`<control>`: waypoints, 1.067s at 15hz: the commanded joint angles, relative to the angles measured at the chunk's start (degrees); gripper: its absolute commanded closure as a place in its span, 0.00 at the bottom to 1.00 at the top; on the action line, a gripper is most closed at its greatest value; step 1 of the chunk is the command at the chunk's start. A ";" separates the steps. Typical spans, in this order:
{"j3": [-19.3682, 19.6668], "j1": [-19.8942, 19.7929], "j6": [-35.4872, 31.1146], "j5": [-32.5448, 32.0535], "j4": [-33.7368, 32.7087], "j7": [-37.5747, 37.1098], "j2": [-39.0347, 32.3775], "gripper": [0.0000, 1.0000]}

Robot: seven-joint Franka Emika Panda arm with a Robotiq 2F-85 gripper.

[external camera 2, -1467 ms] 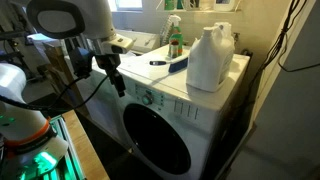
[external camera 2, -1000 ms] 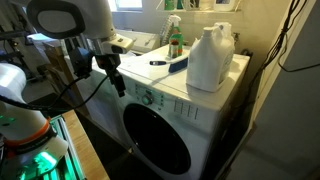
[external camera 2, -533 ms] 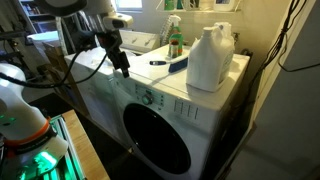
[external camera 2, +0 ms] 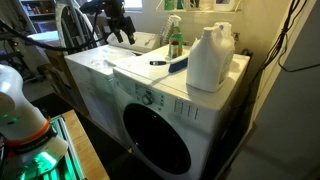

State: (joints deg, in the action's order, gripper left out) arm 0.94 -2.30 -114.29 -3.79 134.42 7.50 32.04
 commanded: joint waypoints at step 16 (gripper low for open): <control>-2.26 3.96 -4.25 2.99 -14.57 -3.27 -18.96 0.00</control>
State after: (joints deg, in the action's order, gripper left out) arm -1.40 1.55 -118.67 -0.77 119.97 4.27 13.11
